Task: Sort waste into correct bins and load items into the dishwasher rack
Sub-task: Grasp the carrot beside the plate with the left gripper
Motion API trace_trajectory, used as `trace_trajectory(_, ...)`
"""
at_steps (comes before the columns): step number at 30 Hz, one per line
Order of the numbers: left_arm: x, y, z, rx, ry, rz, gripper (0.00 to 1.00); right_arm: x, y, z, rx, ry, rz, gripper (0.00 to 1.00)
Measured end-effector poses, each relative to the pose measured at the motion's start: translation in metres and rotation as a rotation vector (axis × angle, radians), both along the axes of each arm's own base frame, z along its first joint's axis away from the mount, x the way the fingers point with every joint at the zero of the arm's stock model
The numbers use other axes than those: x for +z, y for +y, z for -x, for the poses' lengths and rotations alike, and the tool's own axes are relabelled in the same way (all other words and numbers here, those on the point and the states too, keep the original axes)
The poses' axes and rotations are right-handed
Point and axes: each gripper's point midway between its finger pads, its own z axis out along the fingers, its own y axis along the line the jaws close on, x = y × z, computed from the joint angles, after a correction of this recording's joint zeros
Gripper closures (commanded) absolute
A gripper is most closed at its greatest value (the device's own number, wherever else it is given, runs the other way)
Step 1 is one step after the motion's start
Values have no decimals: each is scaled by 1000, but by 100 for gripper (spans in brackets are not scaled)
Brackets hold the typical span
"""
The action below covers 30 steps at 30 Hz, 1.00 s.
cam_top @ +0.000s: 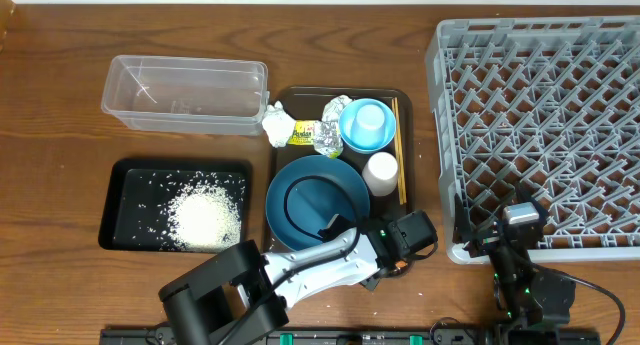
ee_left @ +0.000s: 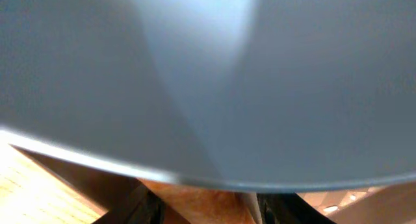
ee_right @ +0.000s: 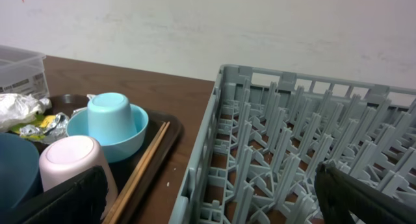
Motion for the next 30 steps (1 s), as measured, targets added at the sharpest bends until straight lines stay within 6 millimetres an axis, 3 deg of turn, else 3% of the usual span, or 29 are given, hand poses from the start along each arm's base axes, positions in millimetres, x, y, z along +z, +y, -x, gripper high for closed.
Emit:
trace_trajectory(15, 1, 0, 3, -2, 13, 6, 70, 0, 0, 0, 0, 0, 0, 1)
trace_trajectory(30, 37, -12, 2, -8, -14, 116, 71, 0, 0, 0, 0, 0, 0, 1)
